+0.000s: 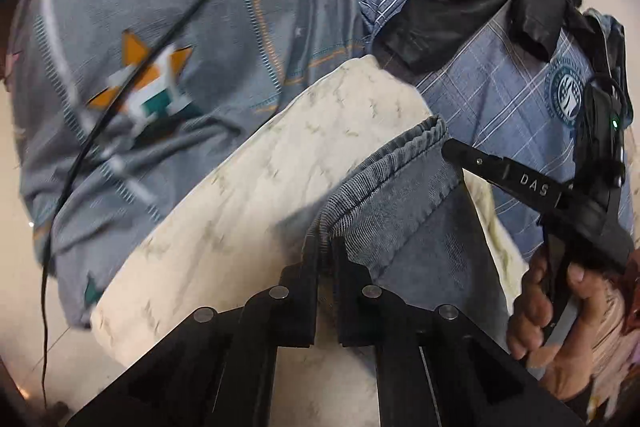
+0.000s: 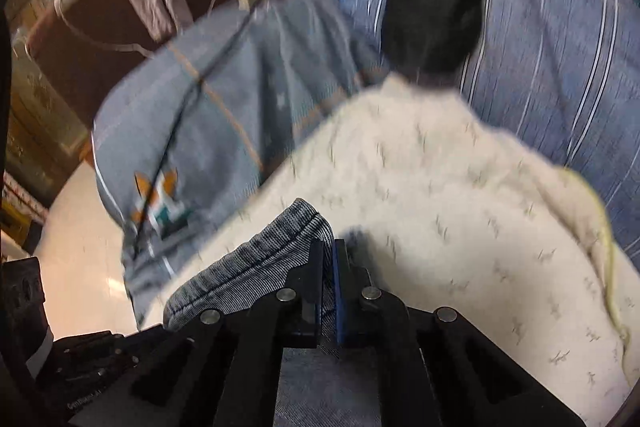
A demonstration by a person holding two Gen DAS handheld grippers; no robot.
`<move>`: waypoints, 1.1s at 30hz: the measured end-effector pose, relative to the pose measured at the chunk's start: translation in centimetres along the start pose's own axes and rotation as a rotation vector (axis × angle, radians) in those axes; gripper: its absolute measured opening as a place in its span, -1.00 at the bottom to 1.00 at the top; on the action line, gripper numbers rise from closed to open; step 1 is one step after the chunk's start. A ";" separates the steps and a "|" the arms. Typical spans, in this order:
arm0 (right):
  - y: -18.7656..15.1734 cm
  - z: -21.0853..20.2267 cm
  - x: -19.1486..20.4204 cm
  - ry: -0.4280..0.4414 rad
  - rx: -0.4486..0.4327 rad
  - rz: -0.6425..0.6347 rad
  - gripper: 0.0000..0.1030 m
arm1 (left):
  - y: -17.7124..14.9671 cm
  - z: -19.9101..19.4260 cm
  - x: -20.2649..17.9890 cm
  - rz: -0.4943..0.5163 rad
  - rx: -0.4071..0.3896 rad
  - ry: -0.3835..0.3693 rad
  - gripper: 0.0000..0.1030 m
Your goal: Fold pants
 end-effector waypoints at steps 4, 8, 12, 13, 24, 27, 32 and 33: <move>0.8 3.7 -2.4 -0.068 0.049 0.095 -0.93 | 1.6 4.5 -0.4 0.043 0.060 0.104 -0.88; -1.0 7.3 -4.6 -0.010 0.101 0.219 -0.82 | 1.5 4.2 2.6 -0.077 0.034 0.156 -0.90; -0.9 4.8 -3.9 -0.032 0.043 0.231 -0.55 | 1.3 4.1 2.6 -0.104 0.037 0.099 -0.89; -0.9 2.3 -3.6 -0.032 -0.016 0.235 -0.44 | 1.4 3.8 2.1 -0.083 0.018 0.081 -0.86; -19.7 -20.8 -4.7 -0.058 -0.379 0.460 0.59 | -5.2 -2.4 -7.5 0.357 -0.158 -0.086 -0.01; -26.6 -24.4 -7.8 -0.111 -0.395 0.568 0.60 | -10.8 -3.5 -11.1 0.498 -0.149 -0.157 0.02; -35.6 -31.1 -14.7 -0.297 -0.467 0.769 0.61 | -18.8 -5.2 -16.9 0.712 -0.099 -0.268 0.08; -36.8 -32.2 -15.9 -0.322 -0.481 0.811 0.63 | -19.9 -5.6 -18.0 0.737 -0.081 -0.298 0.10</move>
Point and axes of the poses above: each gripper's, at about its wrist camera, not at the fingertips, and z roughly the way its jaws point, x to its left, y to its top, the point moved 2 cm from there along z, roughly the way its jaws point, and after that the axes turned 3 degrees about z, right-handed, at the moved point
